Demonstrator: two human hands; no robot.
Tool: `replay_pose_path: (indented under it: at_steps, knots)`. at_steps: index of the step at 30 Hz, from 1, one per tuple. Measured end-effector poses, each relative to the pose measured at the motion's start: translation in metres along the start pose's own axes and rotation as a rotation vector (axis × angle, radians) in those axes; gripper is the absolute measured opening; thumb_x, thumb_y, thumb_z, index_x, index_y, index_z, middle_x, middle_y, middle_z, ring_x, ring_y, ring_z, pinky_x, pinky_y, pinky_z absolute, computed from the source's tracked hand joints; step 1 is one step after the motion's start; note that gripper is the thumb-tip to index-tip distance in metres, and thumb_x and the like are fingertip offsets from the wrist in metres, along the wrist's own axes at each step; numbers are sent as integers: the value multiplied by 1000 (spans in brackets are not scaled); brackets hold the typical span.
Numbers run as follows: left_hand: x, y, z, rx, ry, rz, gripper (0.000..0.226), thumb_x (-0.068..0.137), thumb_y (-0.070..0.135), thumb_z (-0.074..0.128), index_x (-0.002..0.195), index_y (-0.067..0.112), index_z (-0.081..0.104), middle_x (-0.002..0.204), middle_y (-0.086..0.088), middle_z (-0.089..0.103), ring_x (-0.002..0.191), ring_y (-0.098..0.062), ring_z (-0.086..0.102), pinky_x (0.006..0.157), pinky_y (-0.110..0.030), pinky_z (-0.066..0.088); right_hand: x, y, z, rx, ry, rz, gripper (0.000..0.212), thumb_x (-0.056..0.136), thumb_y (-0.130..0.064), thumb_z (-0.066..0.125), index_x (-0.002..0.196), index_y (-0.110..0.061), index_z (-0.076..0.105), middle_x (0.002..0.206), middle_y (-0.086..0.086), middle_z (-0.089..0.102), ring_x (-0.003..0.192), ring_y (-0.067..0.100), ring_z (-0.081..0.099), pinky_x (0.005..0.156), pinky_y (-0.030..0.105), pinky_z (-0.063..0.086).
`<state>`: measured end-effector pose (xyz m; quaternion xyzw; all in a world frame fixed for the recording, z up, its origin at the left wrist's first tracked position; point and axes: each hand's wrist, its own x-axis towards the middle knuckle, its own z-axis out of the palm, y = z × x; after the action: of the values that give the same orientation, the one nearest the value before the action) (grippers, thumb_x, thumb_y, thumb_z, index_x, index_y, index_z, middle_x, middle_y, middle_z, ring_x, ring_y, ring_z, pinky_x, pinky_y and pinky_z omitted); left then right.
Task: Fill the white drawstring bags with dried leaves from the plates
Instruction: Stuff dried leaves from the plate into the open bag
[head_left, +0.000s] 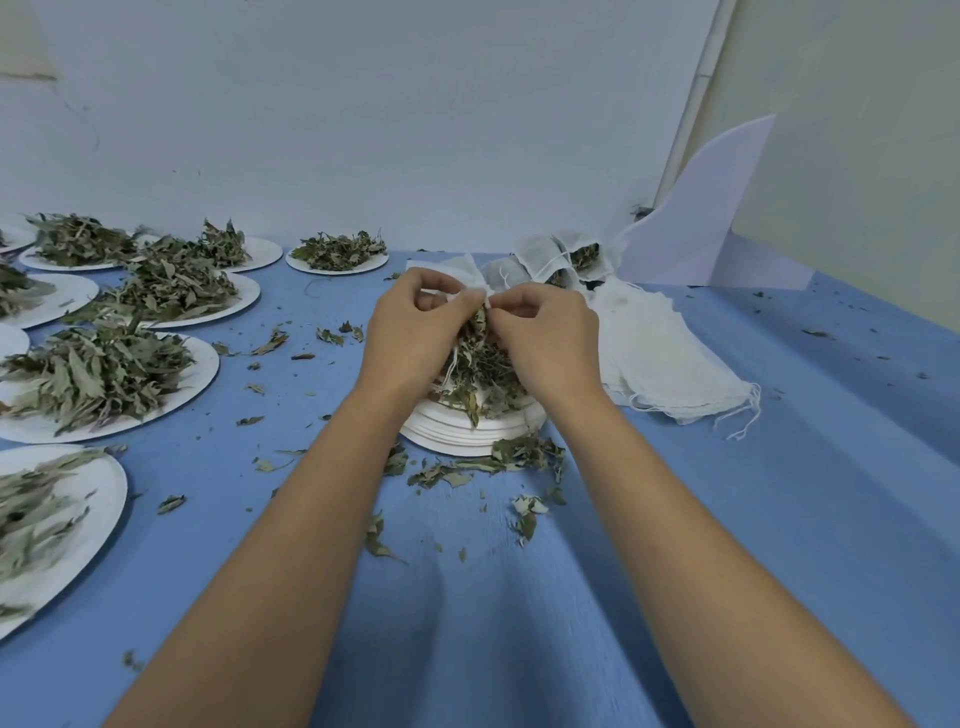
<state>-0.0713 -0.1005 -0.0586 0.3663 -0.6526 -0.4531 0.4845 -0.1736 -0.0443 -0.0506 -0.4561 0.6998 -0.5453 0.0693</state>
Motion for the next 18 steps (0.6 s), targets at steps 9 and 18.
replay_pose_path:
  at_steps: [9, 18]
  knots:
    - [1, -7, 0, 94, 113, 65, 20, 80, 9, 68, 82, 22, 53, 61, 6, 46, 48, -2, 42, 45, -12, 36, -2, -8, -1, 73, -69, 4, 16, 78, -18, 66, 67, -29, 66, 60, -18, 61, 56, -11, 54, 50, 4, 37]
    - [1, -3, -3, 13, 69, -18, 10, 84, 16, 65, 91, 20, 58, 73, 4, 54, 68, -11, 55, 67, -29, 49, -5, -8, 2, 132, -57, 49, 18, 79, -9, 64, 69, -24, 65, 62, -4, 68, 69, 11, 68, 73, 30, 57]
